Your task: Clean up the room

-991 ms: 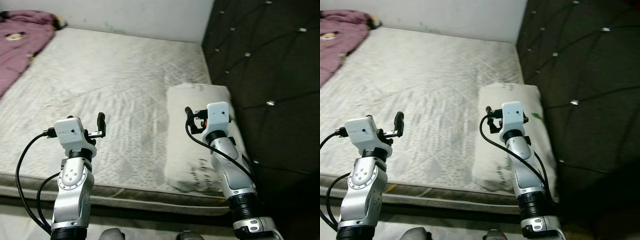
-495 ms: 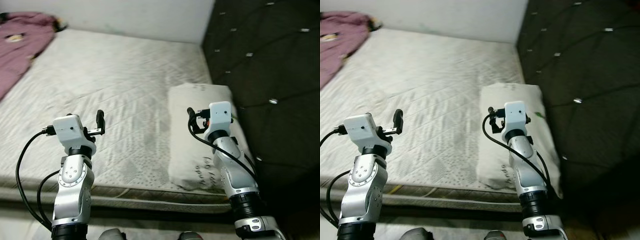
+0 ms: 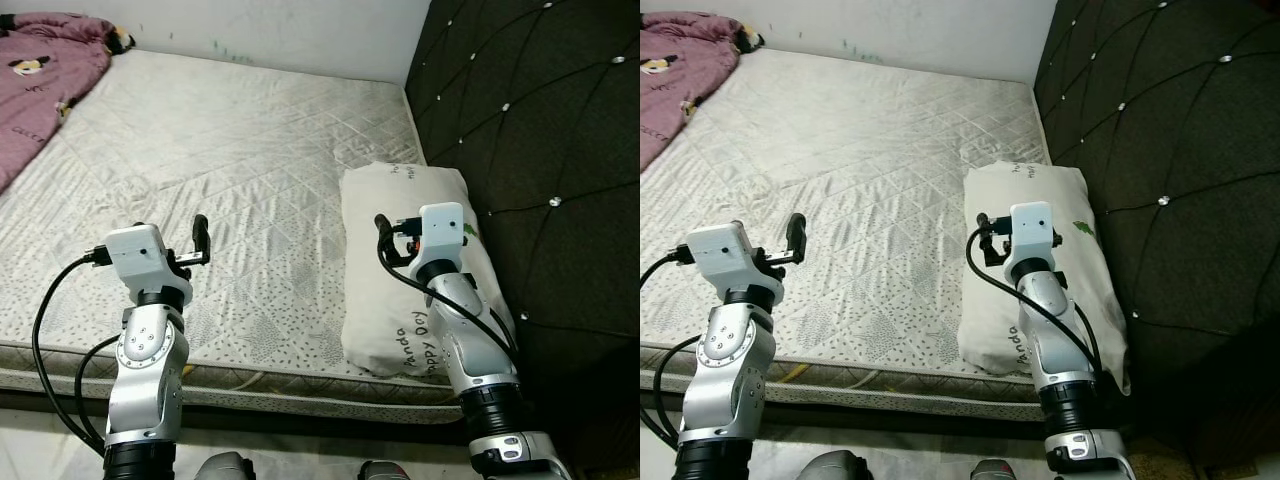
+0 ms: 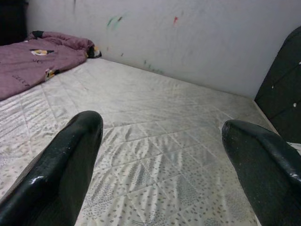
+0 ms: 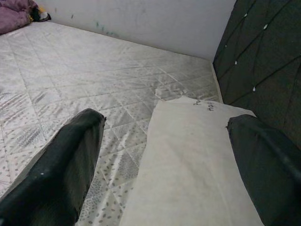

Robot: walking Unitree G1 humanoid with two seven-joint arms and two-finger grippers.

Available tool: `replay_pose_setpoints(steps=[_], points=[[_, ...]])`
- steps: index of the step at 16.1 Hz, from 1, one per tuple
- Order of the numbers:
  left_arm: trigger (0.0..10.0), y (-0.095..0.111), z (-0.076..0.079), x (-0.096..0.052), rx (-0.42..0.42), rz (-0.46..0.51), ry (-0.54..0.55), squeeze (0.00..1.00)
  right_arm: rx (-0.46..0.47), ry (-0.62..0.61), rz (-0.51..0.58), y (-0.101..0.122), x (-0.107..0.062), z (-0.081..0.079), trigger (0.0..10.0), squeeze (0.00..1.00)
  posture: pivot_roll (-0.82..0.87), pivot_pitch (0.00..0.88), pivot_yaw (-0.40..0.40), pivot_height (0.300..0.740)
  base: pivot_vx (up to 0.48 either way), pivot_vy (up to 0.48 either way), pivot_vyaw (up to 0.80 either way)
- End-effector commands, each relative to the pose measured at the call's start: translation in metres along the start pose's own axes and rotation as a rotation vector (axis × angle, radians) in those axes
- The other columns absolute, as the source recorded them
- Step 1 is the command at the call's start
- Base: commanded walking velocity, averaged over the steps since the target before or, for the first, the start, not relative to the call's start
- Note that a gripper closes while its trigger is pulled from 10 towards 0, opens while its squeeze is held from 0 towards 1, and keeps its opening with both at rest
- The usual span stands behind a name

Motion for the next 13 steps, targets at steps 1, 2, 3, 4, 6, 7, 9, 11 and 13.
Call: replay_pose_setpoints(steps=[1, 2, 3, 4, 6, 7, 9, 11, 13], points=[[10.0, -0.0030, 0.0028, -0.0001, 0.002, -0.016, -0.002, 0.00, 0.000, -0.012, 0.012, 0.0055, 0.0012, 0.0045, 10.0, 0.00, -0.01, 0.000, -0.048, 0.738, 0.000, 0.480, 0.00], [10.0, -0.0033, 0.0028, 0.0000, 0.001, -0.017, -0.002, 0.00, -0.001, -0.011, 0.011, 0.0054, 0.0014, 0.0042, 10.0, 0.00, -0.01, 0.000, -0.047, 0.738, 0.000, 0.480, 0.00], [10.0, -0.0034, 0.0025, 0.0001, 0.001, -0.018, -0.001, 0.00, -0.002, -0.010, 0.010, 0.0051, 0.0018, 0.0037, 10.0, 0.00, -0.01, 0.000, -0.049, 0.738, 0.000, 0.480, 0.00], [10.0, -0.0033, 0.0024, 0.0002, 0.001, -0.017, 0.000, 0.00, -0.003, -0.009, 0.009, 0.0051, 0.0019, 0.0036, 10.0, 0.00, -0.01, 0.000, -0.049, 0.738, 0.000, 0.480, 0.00], [10.0, -0.0030, 0.0025, 0.0007, 0.000, -0.015, 0.001, 0.00, -0.003, -0.009, 0.009, 0.0054, 0.0024, 0.0038, 10.0, 0.00, -0.01, 0.000, -0.049, 0.738, 0.000, 0.424, 0.00], [10.0, -0.0030, 0.0026, 0.0010, -0.001, -0.015, -0.001, 0.00, -0.004, -0.009, 0.009, 0.0055, 0.0027, 0.0036, 10.0, 0.00, -0.01, 0.000, -0.049, 0.738, 0.000, 0.382, 0.00], [10.0, -0.0028, 0.0025, 0.0015, -0.002, -0.014, 0.000, 0.00, -0.004, -0.010, 0.009, 0.0057, 0.0033, 0.0039, 10.0, 0.00, -0.01, 0.000, -0.047, 0.738, 0.000, 0.403, 0.00], [10.0, -0.0027, 0.0027, 0.0019, 0.000, -0.014, 0.000, 0.00, -0.004, -0.012, 0.009, 0.0056, 0.0036, 0.0040, 10.0, 0.00, -0.01, 0.000, -0.047, 0.738, 0.000, 0.398, 0.00], [10.0, -0.0026, 0.0027, 0.0025, 0.000, -0.013, 0.000, 0.00, -0.005, -0.011, 0.008, 0.0055, 0.0041, 0.0039, 10.0, 0.00, -0.01, 0.000, -0.048, 0.738, 0.000, 0.398, 0.00]])
Point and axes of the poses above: a point about 5 cm out from each wrist's last joint towards the gripper, its own x axis pointing out of the wrist towards the gripper, its own y axis along the axis of the wrist's last joint, z = x × y, the point moved 3 cm from there along x, pointing out of the wrist towards the gripper, and after that the axes turned 2 degrees about -x, right-handed, at the moved point
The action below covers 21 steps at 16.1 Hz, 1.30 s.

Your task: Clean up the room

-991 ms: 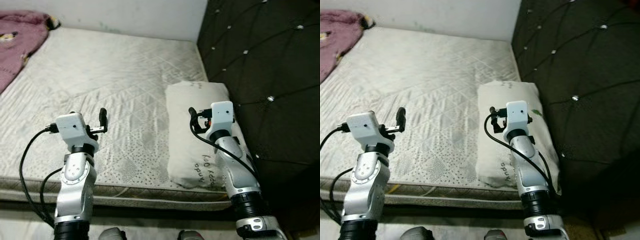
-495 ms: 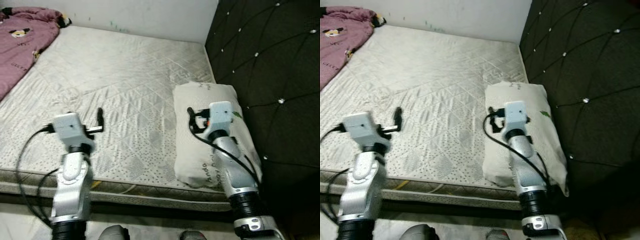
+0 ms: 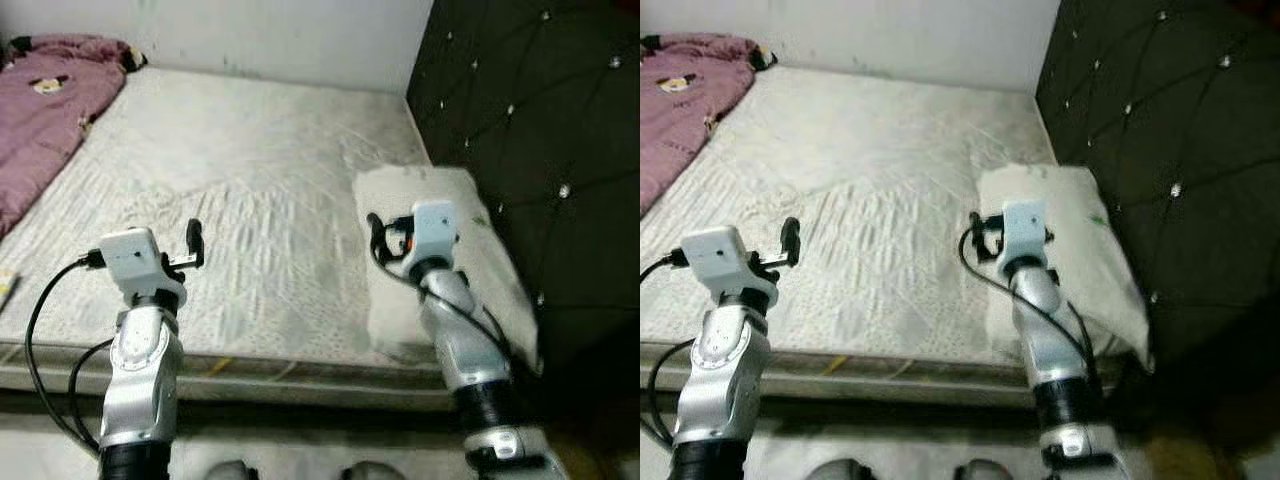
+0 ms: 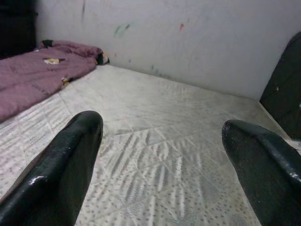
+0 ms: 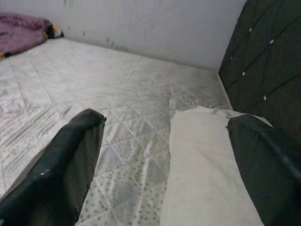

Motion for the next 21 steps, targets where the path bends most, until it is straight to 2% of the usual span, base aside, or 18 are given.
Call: replay_pose_setpoints(steps=[1, 4, 19, 21], points=[[10.0, 0.0009, 0.0037, 0.0010, 0.010, 0.000, -0.012, 0.00, 0.005, -0.016, -0.022, -0.0042, -0.0007, 0.0046, 10.0, 0.00, -0.01, 0.000, -0.048, 0.738, 0.000, 0.398, -0.45], [10.0, 0.0010, 0.0038, 0.0011, 0.010, 0.002, -0.011, 0.00, 0.008, -0.012, -0.022, -0.0043, -0.0004, 0.0040, 10.0, 0.00, -0.01, 0.000, -0.048, 0.738, 0.000, 0.394, -0.69], [10.0, 0.0015, 0.0061, 0.0021, 0.007, 0.010, -0.023, 0.00, -0.003, 0.009, -0.038, -0.0082, 0.0010, 0.0005, 10.0, 0.00, -0.01, 0.000, -0.051, 0.738, 0.000, 0.419, 0.00], [10.0, 0.0055, 0.0108, 0.0019, 0.006, 0.034, -0.054, 0.00, -0.004, 0.010, -0.038, -0.0077, 0.0018, 0.0008, 10.0, 0.00, -0.01, 0.000, -0.050, 0.738, 0.000, 0.000, 0.00]])
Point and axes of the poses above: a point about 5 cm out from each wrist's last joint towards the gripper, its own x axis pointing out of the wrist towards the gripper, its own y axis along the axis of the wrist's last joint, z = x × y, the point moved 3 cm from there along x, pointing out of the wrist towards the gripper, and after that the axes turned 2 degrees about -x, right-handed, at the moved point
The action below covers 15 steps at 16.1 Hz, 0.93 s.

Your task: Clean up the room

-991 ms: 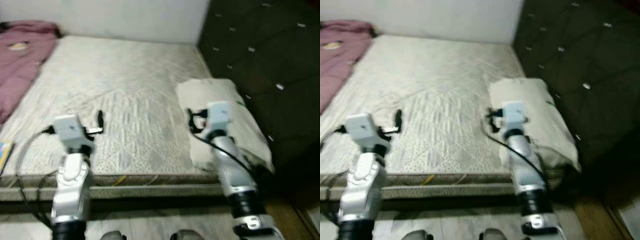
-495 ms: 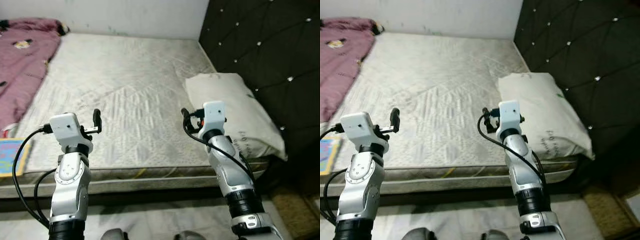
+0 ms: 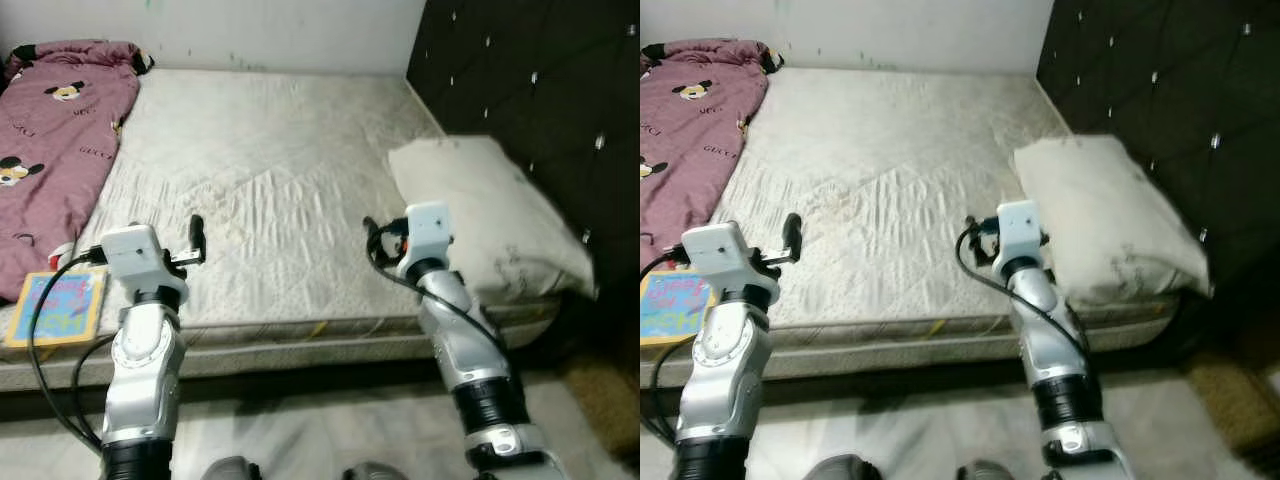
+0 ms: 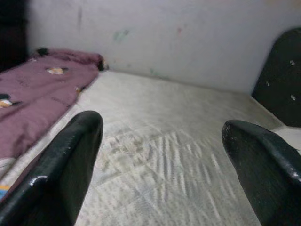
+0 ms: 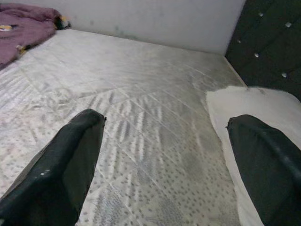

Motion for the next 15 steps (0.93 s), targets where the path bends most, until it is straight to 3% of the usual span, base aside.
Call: replay_pose_setpoints(steps=[1, 4, 15], points=[[10.0, 0.0036, 0.0053, 0.0005, -0.004, 0.013, -0.029, 0.00, 0.002, -0.009, 0.004, 0.0016, 0.0006, 0.0034, 10.0, 0.00, -0.01, 0.000, -0.050, 0.738, 0.000, 0.000, 0.00], [10.0, 0.0042, 0.0041, -0.0002, -0.013, 0.016, -0.026, 0.00, 0.002, -0.012, 0.004, 0.0015, 0.0007, 0.0032, 10.0, 0.00, -0.01, 0.000, -0.050, 0.738, 0.089, 0.000, 0.00], [10.0, 0.0044, 0.0062, 0.0000, -0.021, 0.016, -0.045, 0.00, 0.004, -0.015, 0.003, 0.0015, 0.0013, 0.0036, 10.0, 0.00, -0.01, 0.000, -0.048, 0.738, 0.360, 0.000, 0.00]])
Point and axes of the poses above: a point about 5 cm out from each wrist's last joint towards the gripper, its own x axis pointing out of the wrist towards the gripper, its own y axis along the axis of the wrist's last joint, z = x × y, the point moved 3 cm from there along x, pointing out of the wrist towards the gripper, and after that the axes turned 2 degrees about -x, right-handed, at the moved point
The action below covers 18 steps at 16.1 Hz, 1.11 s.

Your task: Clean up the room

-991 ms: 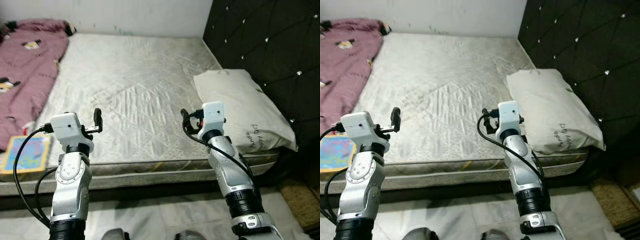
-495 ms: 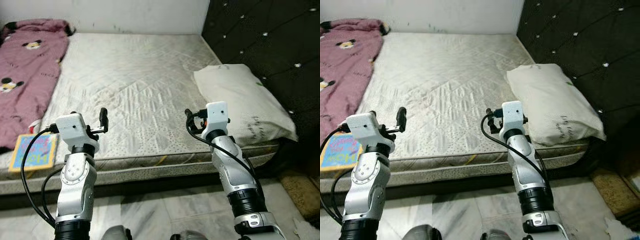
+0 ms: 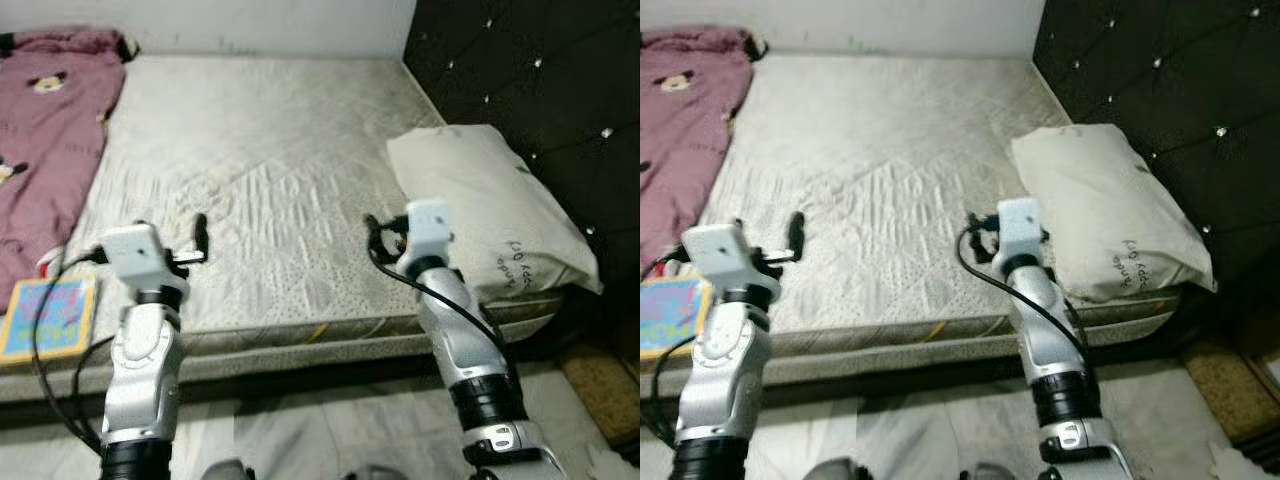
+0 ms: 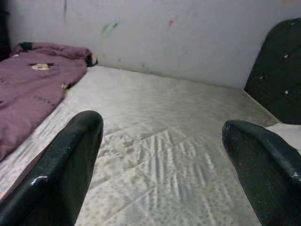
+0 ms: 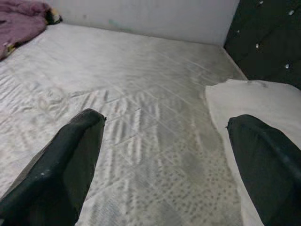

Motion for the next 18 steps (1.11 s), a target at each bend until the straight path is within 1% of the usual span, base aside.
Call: replay_pose_setpoints(steps=[1, 4, 7, 10, 11, 16, 18], points=[[10.0, 0.0017, 0.0123, 0.0014, -0.017, 0.006, -0.039, 0.00, -0.008, -0.034, -0.006, -0.0007, -0.0007, 0.0132, 10.0, 0.00, -0.01, 0.000, -0.047, 0.738, 0.356, 0.000, 0.00], [10.0, 0.0000, 0.0123, 0.0015, -0.012, -0.005, -0.034, 0.00, -0.002, -0.039, -0.009, -0.0012, -0.0004, 0.0139, 10.0, 0.00, -0.01, 0.000, -0.045, 0.738, 0.334, 0.000, 0.00], [10.0, -0.0020, 0.0122, 0.0018, 0.004, -0.013, -0.024, 0.00, -0.001, -0.041, -0.009, -0.0016, -0.0004, 0.0141, 10.0, 0.00, -0.01, 0.000, -0.044, 0.738, 0.000, 0.000, 0.00], [10.0, -0.0045, 0.0103, 0.0026, -0.016, -0.021, -0.013, 0.00, -0.001, -0.040, -0.012, -0.0024, 0.0007, 0.0139, 10.0, 0.00, -0.01, 0.000, -0.047, 0.738, 0.000, 0.000, 0.00], [10.0, -0.0038, 0.0111, 0.0034, -0.013, -0.019, -0.020, 0.00, -0.001, -0.040, -0.013, -0.0021, 0.0014, 0.0139, 10.0, 0.00, -0.01, 0.000, -0.047, 0.738, 0.000, 0.480, 0.00], [10.0, -0.0028, 0.0121, 0.0055, -0.018, -0.017, -0.019, 0.00, -0.001, -0.039, -0.014, -0.0014, 0.0034, 0.0140, 10.0, 0.00, -0.01, 0.000, -0.045, 0.738, 0.000, 0.480, -0.75], [10.0, -0.0028, 0.0134, 0.0059, -0.027, -0.018, -0.021, 0.00, -0.004, -0.030, -0.019, -0.0022, 0.0039, 0.0131, 10.0, 0.00, -0.01, 0.000, -0.047, 0.738, 0.000, 0.480, 0.00]])
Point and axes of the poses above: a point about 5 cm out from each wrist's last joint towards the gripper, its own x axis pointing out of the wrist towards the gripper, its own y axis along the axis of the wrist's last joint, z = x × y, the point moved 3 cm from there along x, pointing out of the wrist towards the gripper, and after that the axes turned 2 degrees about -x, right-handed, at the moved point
